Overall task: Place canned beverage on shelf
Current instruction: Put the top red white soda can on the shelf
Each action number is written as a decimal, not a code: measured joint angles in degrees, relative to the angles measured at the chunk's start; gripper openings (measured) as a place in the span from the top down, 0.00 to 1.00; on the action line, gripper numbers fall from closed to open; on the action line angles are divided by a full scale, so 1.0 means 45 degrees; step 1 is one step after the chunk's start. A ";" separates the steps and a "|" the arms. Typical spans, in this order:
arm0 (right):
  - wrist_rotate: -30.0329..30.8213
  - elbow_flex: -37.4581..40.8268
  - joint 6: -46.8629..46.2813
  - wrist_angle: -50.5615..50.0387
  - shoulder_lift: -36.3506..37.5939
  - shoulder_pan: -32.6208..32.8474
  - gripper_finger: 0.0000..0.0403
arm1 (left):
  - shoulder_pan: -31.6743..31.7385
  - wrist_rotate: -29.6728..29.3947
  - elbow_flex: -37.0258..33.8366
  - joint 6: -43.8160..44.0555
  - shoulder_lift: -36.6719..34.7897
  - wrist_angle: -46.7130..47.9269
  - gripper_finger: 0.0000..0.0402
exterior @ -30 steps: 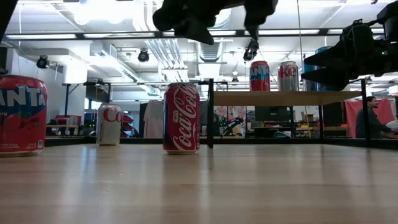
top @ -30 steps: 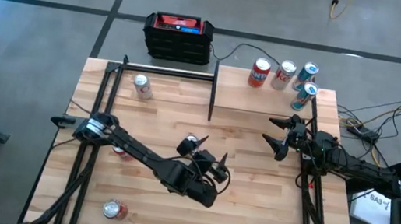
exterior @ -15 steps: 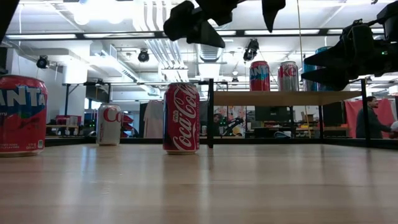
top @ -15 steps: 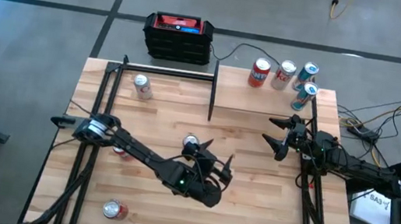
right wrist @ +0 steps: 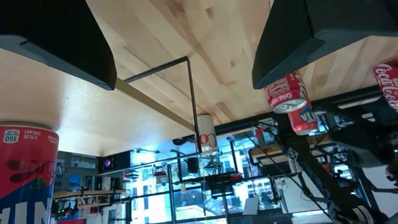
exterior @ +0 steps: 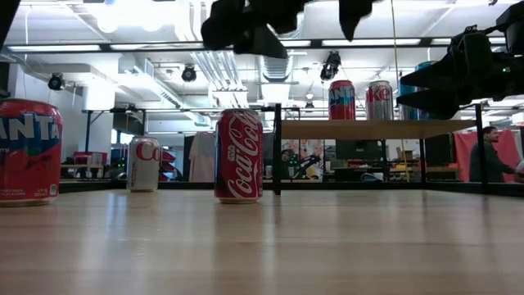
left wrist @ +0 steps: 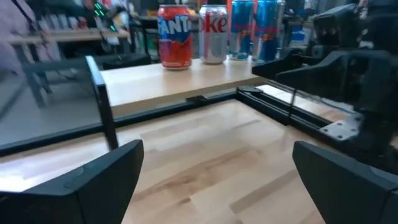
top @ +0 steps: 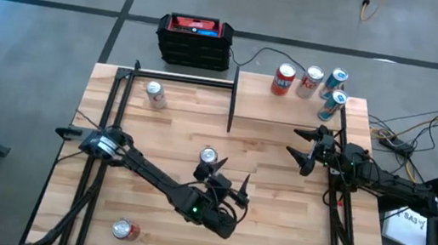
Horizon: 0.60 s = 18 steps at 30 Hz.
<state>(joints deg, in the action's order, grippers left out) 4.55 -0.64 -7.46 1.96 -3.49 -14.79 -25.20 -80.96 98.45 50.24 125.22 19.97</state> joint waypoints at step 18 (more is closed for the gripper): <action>-0.0003 0.0000 0.0000 -0.0002 -0.0005 0.0005 0.11 | -0.1081 -0.2024 0.0000 0.0427 0.0973 0.1760 0.02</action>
<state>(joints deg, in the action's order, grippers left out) 4.54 -0.64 -7.46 1.95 -3.51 -14.76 -30.06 -90.06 98.45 52.16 129.60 27.89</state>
